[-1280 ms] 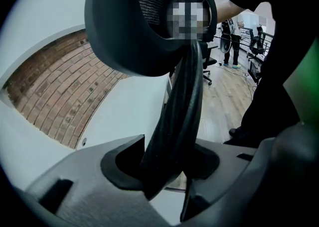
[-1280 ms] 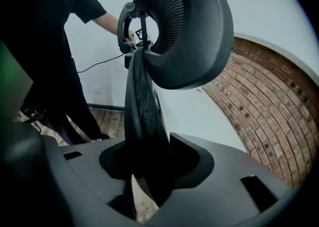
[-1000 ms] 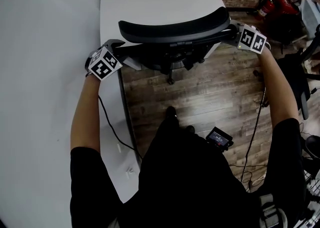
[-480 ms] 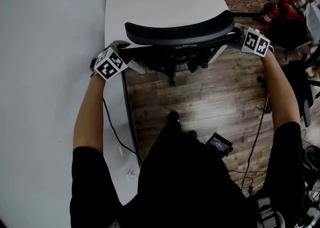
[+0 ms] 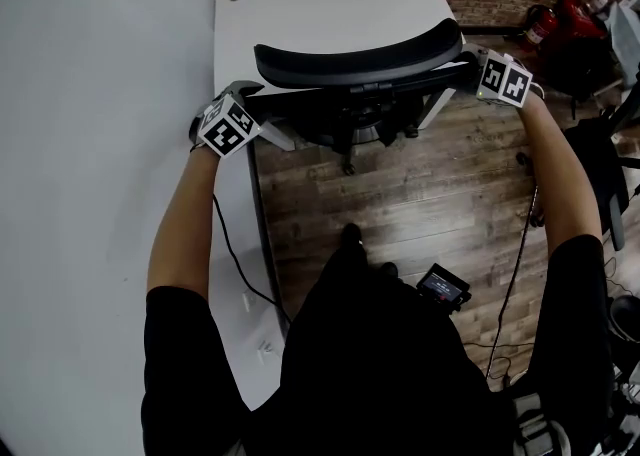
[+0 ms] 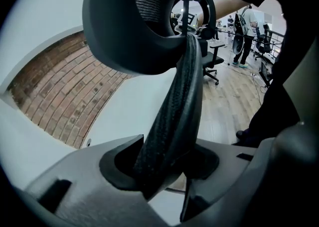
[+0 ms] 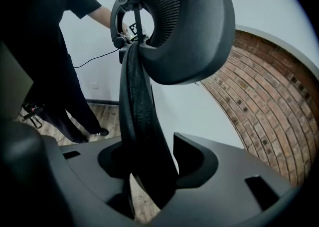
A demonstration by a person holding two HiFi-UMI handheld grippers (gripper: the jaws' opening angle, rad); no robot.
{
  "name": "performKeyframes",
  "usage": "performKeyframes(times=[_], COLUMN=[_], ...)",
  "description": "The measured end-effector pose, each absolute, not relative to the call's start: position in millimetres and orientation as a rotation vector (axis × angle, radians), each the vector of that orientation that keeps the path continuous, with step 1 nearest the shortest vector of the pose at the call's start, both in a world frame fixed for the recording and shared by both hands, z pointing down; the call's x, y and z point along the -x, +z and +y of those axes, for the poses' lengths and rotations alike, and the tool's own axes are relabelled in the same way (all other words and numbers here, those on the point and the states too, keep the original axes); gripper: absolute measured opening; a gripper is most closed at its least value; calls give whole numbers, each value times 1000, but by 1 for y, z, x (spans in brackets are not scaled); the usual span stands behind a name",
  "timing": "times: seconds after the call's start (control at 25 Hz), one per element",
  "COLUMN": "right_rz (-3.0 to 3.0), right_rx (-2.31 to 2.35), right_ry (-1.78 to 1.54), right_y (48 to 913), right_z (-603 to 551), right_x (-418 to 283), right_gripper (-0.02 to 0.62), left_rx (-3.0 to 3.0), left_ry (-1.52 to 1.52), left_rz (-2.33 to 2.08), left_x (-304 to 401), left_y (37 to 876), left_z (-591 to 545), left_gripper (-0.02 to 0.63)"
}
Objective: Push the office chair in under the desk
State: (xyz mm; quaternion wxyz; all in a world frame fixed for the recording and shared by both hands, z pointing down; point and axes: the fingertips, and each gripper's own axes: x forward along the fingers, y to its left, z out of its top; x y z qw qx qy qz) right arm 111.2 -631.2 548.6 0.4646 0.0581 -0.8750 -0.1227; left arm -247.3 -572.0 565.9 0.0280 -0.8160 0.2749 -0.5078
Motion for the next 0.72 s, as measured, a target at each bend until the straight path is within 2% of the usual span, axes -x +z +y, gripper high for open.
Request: performKeyframes(times=[0.2, 0.52, 0.72], right_rz=[-2101, -2094, -2208], right_rx=[-214, -242, -333], right_ry=[-283, -375, -356], right_y=[550, 512, 474], right_z=[-633, -618, -592], right_x=[-114, -121, -130], right_gripper=[225, 226, 217], left_rx=[2503, 2453, 2466], left_ry=[-1595, -1584, -1458], left_rz=[945, 956, 1044], left_x=[250, 266, 272], left_y=[572, 551, 510], left_z=[-577, -562, -543], left_gripper=[196, 209, 219])
